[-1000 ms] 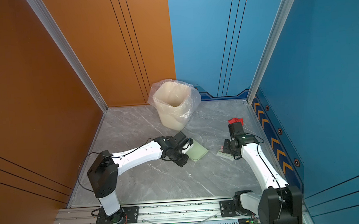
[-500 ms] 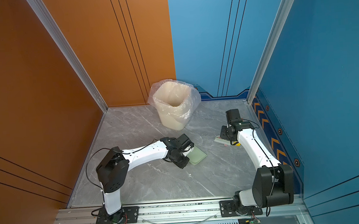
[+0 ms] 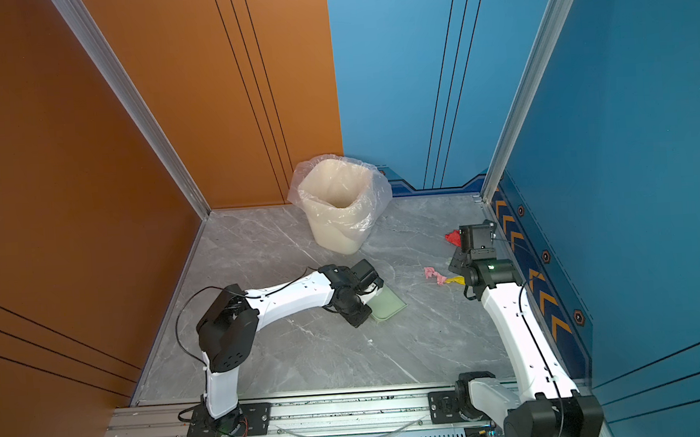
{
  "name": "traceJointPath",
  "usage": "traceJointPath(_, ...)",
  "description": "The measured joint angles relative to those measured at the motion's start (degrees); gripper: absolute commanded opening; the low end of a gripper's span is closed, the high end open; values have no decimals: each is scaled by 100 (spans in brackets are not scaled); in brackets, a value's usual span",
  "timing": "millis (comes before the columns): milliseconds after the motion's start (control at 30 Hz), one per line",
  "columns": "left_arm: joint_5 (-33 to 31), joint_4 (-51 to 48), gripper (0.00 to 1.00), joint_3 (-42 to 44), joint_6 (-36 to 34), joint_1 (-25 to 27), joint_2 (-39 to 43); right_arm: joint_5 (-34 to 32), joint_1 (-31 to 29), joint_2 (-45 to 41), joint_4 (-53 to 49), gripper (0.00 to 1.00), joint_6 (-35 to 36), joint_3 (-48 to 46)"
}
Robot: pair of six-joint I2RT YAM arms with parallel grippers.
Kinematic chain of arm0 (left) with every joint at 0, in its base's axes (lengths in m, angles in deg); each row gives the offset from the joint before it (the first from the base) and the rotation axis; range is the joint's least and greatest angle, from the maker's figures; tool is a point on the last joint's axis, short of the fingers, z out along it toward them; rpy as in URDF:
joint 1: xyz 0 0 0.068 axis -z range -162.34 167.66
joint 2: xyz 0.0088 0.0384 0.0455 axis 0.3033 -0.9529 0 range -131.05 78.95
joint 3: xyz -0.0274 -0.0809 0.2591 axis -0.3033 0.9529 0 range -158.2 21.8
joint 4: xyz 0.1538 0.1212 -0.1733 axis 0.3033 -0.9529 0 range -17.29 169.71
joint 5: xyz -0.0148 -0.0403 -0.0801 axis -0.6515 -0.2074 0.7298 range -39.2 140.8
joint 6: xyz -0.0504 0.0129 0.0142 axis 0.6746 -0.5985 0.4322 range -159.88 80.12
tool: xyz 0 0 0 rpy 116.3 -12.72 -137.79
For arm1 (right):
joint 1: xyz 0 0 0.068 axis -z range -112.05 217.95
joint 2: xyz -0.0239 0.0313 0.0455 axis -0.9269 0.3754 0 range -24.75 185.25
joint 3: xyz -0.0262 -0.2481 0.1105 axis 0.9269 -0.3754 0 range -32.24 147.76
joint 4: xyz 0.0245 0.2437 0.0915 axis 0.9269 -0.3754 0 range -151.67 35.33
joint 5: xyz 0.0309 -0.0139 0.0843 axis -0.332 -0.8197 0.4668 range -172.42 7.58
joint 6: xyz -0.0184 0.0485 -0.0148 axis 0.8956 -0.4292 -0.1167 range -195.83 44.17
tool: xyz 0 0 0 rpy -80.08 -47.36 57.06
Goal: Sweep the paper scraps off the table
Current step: 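Move the right brush toward the pink and yellow scraps near the red scrap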
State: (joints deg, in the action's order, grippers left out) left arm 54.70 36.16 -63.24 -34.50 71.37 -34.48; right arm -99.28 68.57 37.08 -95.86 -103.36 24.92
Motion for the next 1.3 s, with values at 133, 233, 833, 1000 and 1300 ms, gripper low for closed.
traceJointPath(133,-22,-11,0,-79,-4,33,-33,-343,354,-7,66,0,-258,-282)
traceJointPath(233,-22,-17,0,-179,-7,48,-155,-498,533,85,164,0,-367,-356)
traceJointPath(833,-94,-46,0,-485,-46,79,-466,-391,614,1681,549,0,-428,-354)
traceJointPath(1000,-107,-46,0,-485,-46,79,-468,-195,348,1679,599,0,-433,-354)
traceJointPath(1300,-103,-48,0,-621,-46,79,-702,236,-160,1672,695,0,-400,-356)
